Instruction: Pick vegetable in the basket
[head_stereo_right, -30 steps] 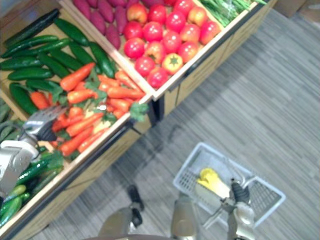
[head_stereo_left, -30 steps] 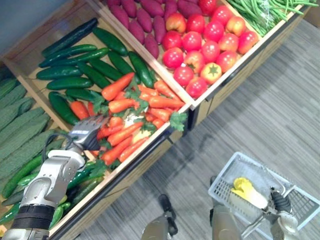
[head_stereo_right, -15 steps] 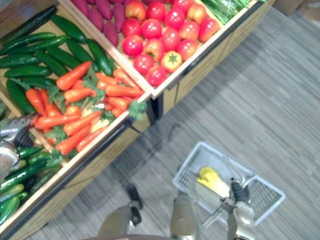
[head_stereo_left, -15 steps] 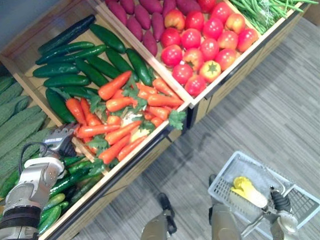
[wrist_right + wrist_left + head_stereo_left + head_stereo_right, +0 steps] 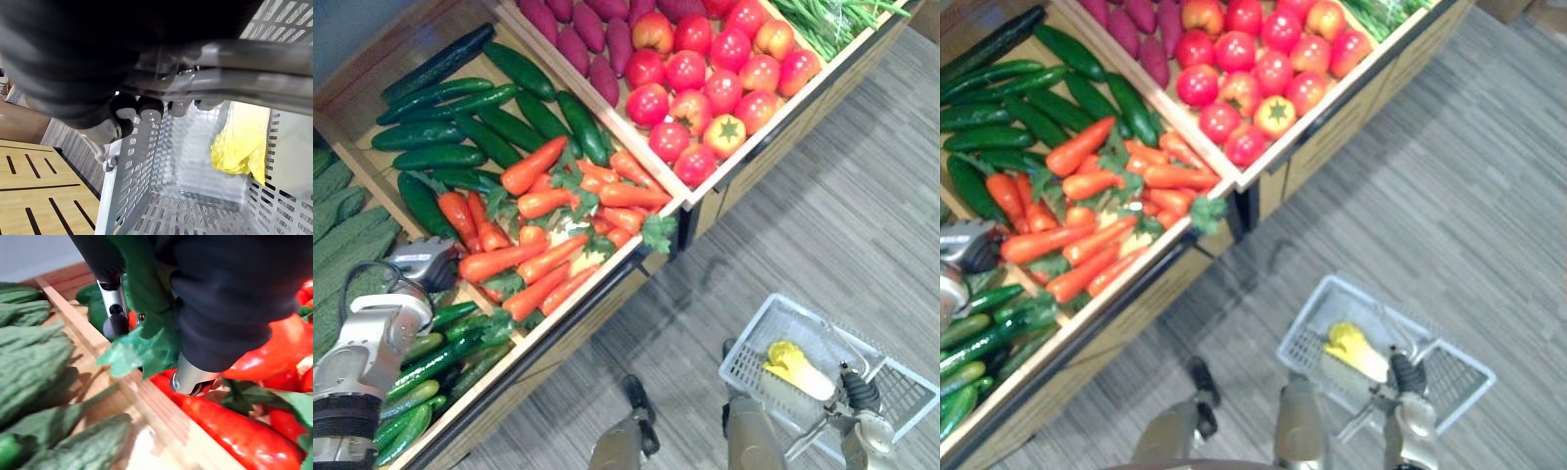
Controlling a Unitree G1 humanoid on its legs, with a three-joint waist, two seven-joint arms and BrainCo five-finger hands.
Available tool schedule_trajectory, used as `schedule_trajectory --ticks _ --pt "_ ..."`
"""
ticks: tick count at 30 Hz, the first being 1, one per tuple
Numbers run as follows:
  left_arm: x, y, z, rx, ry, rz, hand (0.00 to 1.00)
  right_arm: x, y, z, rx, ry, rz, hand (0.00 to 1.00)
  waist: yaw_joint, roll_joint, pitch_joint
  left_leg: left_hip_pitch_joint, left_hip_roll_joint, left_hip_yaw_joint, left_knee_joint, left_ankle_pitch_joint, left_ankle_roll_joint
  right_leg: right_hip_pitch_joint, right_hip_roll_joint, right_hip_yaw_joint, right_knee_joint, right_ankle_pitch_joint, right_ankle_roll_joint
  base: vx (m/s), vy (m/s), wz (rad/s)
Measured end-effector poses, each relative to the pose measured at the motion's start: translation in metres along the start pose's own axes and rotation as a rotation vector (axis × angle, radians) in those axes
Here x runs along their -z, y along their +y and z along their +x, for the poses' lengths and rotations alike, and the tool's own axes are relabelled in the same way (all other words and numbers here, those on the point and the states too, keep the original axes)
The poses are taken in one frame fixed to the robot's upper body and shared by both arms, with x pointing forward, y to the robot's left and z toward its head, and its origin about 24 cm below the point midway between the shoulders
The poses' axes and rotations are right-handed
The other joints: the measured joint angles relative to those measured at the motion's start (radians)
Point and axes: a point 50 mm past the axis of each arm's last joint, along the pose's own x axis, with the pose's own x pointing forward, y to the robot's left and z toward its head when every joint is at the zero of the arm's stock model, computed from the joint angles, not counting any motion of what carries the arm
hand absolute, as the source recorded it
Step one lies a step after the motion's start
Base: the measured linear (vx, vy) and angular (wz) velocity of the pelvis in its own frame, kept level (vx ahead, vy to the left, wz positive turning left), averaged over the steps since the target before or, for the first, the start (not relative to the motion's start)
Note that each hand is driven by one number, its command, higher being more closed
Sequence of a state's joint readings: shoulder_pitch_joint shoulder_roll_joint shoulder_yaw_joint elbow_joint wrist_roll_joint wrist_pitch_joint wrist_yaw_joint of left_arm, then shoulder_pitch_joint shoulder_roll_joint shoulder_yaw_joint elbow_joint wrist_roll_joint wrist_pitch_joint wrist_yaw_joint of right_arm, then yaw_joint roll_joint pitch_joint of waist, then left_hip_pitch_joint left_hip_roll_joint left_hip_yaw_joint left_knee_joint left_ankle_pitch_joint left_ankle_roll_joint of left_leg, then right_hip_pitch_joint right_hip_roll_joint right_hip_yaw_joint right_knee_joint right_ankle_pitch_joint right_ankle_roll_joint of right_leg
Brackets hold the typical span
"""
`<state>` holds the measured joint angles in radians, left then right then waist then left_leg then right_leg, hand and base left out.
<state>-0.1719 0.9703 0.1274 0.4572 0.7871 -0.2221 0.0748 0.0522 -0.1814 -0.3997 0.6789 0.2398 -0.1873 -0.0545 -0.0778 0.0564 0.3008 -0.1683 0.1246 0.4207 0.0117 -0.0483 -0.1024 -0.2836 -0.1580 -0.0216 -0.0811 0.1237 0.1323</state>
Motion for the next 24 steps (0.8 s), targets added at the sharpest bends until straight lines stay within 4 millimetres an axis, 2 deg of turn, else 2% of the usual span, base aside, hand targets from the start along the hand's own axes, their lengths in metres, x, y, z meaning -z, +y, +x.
schedule_trajectory --ticks 5,8,10,11,12,16,19,24 --pt "0.007 0.003 -0.001 0.001 0.015 0.021 1.0 0.0 0.001 0.0 -0.008 0.0 -0.004 1.0 0.001 0.0 0.0 0.0 0.0 0.0 0.009 0.0 0.0 0.005 -0.002 0.002 0.0 0.0 0.0 0.0 0.0 0.0" --pt "-0.015 0.024 0.002 -0.086 -0.087 0.035 1.0 0.0 0.001 0.0 -0.016 0.001 -0.006 1.0 0.008 0.0 0.0 0.001 0.001 -0.009 0.013 0.0 0.0 0.011 -0.002 -0.001 0.0 0.0 0.0 -0.02 -0.006 0.04" --pt "-0.01 0.034 0.003 -0.102 -0.087 0.012 1.0 0.0 0.002 0.0 -0.022 -0.001 -0.006 1.0 0.005 0.0 0.0 0.004 0.001 -0.015 0.015 0.0 0.0 0.015 -0.002 -0.001 0.0 0.0 0.0 -0.05 -0.012 0.0" --pt "0.001 0.039 0.003 -0.111 -0.047 0.005 1.0 0.001 0.001 -0.001 -0.021 0.002 -0.007 1.0 0.002 0.0 0.0 0.006 0.002 -0.017 0.016 0.0 0.0 0.017 -0.001 0.0 0.001 0.0 0.0 -0.04 -0.014 -0.01" --pt "0.009 0.043 0.003 -0.121 -0.012 0.008 0.0 0.003 -0.001 -0.002 -0.017 0.008 -0.008 1.0 0.003 0.0 0.0 0.009 0.002 -0.019 0.017 0.0 0.0 0.02 -0.001 0.0 0.001 0.0 0.0 -0.04 -0.013 0.0" --pt "0.016 0.051 0.002 -0.158 0.013 0.009 0.0 0.004 -0.002 -0.002 -0.017 0.011 -0.008 1.0 0.013 0.0 0.0 0.013 0.001 -0.024 0.018 0.0 0.0 0.028 -0.003 -0.003 0.002 0.0 0.0 -0.04 -0.004 0.04" --pt "0.023 0.046 0.001 -0.147 0.045 0.003 0.0 0.004 -0.002 -0.002 -0.015 0.014 -0.009 1.0 0.024 0.0 -0.001 0.013 0.002 -0.025 0.02 0.0 0.0 0.028 -0.003 -0.003 0.003 0.001 0.001 -0.04 -0.003 0.01" --pt "0.027 0.042 0.001 -0.136 0.063 -0.001 0.0 0.005 -0.002 -0.003 -0.016 0.015 -0.009 1.0 0.025 -0.001 -0.002 0.013 0.001 -0.033 0.025 0.0 0.001 0.035 -0.004 -0.01 0.004 0.001 0.001 -0.02 -0.002 0.03"
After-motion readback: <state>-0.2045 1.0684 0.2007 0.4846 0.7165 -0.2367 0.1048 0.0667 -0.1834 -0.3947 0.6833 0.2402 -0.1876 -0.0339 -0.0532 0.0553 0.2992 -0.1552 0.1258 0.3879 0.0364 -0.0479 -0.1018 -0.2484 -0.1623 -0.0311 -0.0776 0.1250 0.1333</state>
